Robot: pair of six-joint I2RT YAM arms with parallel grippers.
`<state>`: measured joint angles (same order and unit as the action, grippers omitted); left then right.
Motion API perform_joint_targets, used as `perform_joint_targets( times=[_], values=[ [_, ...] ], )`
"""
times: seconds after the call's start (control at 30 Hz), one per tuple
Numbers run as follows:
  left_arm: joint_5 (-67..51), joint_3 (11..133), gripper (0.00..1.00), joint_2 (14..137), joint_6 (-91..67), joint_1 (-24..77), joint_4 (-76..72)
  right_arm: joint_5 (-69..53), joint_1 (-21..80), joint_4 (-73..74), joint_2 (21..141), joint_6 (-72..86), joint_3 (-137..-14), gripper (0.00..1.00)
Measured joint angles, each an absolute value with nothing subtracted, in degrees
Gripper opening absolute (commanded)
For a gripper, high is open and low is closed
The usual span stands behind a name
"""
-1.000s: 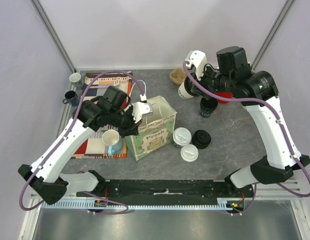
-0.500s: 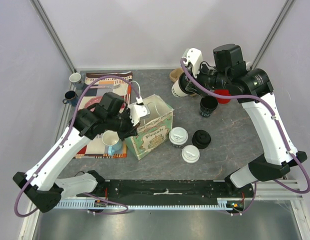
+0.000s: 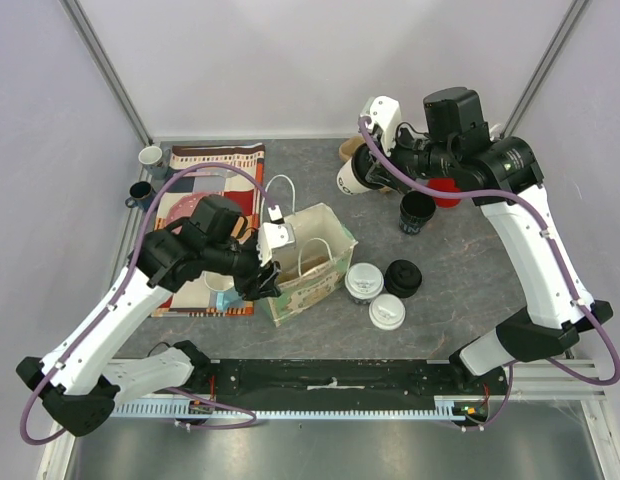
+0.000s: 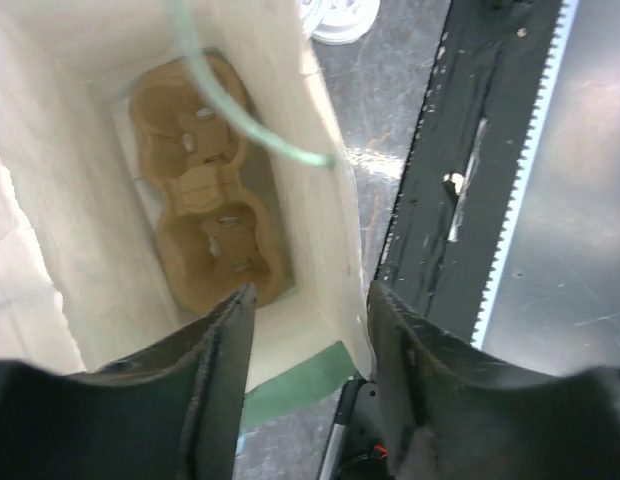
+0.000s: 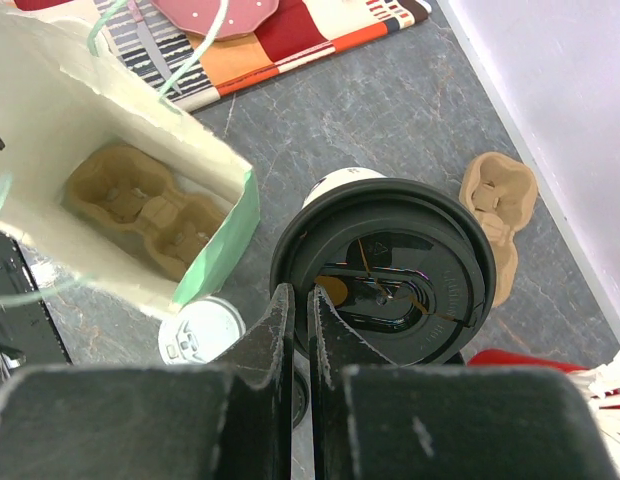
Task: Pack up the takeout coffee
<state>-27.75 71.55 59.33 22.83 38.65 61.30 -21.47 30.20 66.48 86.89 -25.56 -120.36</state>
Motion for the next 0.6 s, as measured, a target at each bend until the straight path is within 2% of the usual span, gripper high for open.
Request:
perform_joint_targets(
  times=[0.33, 0.6],
  values=[
    [-33.3, 75.3, 0.82, 59.1, 22.9, 38.7, 63.7, -22.0, 31.4, 66.5, 87.5, -25.8, -121.0, 0.00],
    [-30.0, 84.8, 0.86, 59.2, 21.2, 38.5, 62.6, -22.2, 35.6, 66.7, 89.8, -25.7, -126.7, 0.00]
  ],
)
